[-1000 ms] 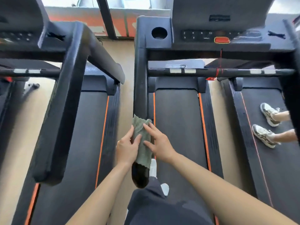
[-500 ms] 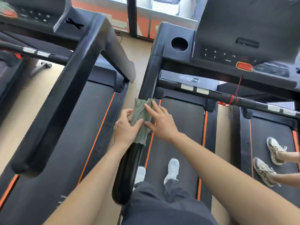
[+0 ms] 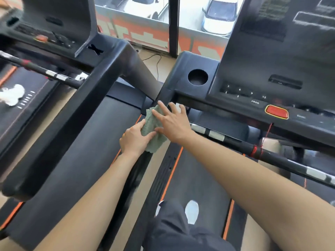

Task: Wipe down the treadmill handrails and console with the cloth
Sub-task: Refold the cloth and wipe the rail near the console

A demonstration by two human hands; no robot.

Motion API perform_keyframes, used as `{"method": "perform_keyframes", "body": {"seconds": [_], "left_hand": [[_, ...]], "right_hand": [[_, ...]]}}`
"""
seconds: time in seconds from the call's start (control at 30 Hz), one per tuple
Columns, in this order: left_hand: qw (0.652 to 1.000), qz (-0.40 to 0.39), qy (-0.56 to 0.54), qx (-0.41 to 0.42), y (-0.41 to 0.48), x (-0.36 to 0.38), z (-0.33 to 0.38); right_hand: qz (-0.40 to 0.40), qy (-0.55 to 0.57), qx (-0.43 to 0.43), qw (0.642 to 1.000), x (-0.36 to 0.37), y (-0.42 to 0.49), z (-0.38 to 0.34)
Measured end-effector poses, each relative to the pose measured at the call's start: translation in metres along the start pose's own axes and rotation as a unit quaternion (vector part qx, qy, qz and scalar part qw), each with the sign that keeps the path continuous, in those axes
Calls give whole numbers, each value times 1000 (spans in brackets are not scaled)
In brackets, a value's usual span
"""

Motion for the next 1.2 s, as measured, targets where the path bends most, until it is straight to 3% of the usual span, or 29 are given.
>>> {"method": "perform_keyframes", "body": {"seconds": [0.3,0.6,0.77,1.2], "left_hand": [[1000,-4,12,1,63,21,41],[998,-56,-11,36,145,45,90],[991,-98,-50,78,166,56,107],[977,-112,-10,184,220,81,190]], "right_hand": [[1,-39,-50,998,12,59,64],[-51,-44,-32,997,18,112,133],[-93,-9,12,996,25,120,173],[-140,11,111,984,36,128,245]]}}
Point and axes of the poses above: each hand's wrist, its own y-axis towards the middle knuckle, its own x-axis out of the palm, z = x × y, the point moved 10 cm from there along y, towards the middle knuckle, and after that the axes turned 15 degrees about -y, right-handed, at the moved point
